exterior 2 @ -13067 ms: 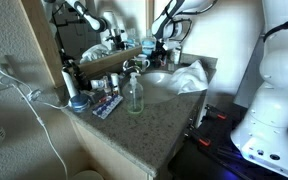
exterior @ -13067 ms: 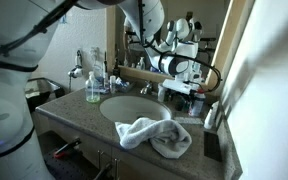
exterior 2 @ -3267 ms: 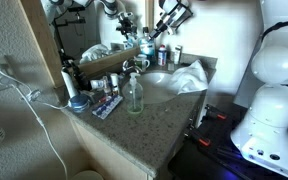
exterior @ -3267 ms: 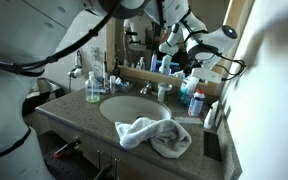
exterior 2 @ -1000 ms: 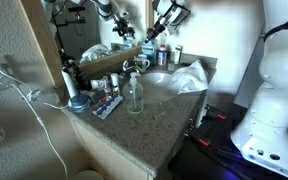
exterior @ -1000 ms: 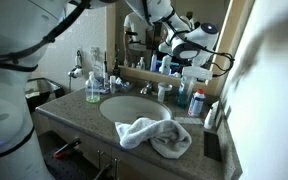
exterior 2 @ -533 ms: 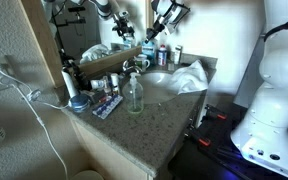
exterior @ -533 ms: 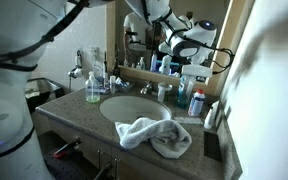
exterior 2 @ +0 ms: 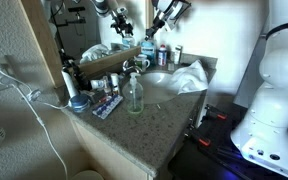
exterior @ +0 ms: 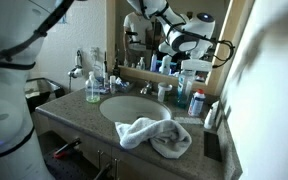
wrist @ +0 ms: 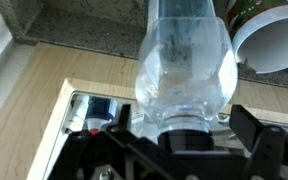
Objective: Put the black lid on the Listerine bottle then move it to the bottom left side of the counter
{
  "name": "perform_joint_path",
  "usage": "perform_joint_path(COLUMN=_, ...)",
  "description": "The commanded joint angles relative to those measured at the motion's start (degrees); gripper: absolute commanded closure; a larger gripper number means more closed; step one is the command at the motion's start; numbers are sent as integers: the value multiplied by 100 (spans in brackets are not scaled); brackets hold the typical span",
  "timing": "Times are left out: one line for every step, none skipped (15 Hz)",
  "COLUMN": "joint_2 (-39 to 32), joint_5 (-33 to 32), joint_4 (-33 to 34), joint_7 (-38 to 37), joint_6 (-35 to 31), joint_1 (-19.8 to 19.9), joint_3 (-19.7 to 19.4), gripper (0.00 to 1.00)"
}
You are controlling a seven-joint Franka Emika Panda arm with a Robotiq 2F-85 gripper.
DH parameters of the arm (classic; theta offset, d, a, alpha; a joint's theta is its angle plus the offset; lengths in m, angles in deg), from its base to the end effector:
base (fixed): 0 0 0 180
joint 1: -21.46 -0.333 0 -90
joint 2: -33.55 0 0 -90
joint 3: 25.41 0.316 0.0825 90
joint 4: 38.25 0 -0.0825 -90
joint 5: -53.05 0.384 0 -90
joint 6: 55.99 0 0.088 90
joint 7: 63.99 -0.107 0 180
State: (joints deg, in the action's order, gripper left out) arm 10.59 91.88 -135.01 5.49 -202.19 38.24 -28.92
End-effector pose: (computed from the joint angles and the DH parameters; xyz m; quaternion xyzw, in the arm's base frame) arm 0.6541 -0.2452 0.4146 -0.9300 -0.1820 -0.3191 0.0109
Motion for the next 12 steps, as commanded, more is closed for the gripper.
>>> perform_joint_path(joint_2=364, joint_5=-186, joint_4=-351, joint_7=-193, joint_6=-41, joint_1=53, joint_3=73, gripper=0)
perform_joint_path(joint_2=388, joint_5=-169, joint_4=-371, joint_7=-174, joint_6=-42, joint_1=58, joint_3=80, gripper=0)
perform_joint_path(joint_2=401, joint_5=-160, joint_4=-381, joint_7=-173, joint_6=-36, joint_1=57, joint_3=80, gripper=0)
perform_joint_path(joint_2=408, joint_5=-165, joint_4=-387, joint_7=-186, joint_6=-32, joint_1=48, joint_3=77, gripper=0)
perform_joint_path(joint_2=409, joint_5=-159, joint_4=-395, joint_7=-193, joint_6=-46, joint_1=44, joint_3=75, gripper=25)
perform_joint_path(joint_2=413, joint_5=-144, joint_4=-403, joint_7=-173, joint_6=-51, joint_1=48, joint_3=81, gripper=26)
perform_joint_path(joint_2=412, joint_5=-139, joint_4=-406, joint_7=-178, joint_6=-48, joint_1=48, joint_3=81, gripper=34)
perform_joint_path(joint_2=409, joint_5=-116, joint_4=-404, joint_7=-163, joint_6=-44, joint_1=57, joint_3=91, gripper=41)
perform_joint_path(joint_2=407, joint_5=-97, joint_4=-405, joint_7=-153, joint_6=-48, joint_1=62, joint_3=99, gripper=51)
perform_joint_path(joint_2=407, joint_5=-68, joint_4=-405, joint_7=-140, joint_6=-40, joint_1=72, joint_3=111, gripper=58)
perform_joint_path(joint_2=427, joint_5=-43, joint_4=-401, joint_7=-124, joint_6=-34, joint_1=79, joint_3=119, gripper=66)
perform_joint_path(joint_2=451, joint_5=-40, joint_4=-408, joint_7=-123, joint_6=-39, joint_1=74, joint_3=118, gripper=71)
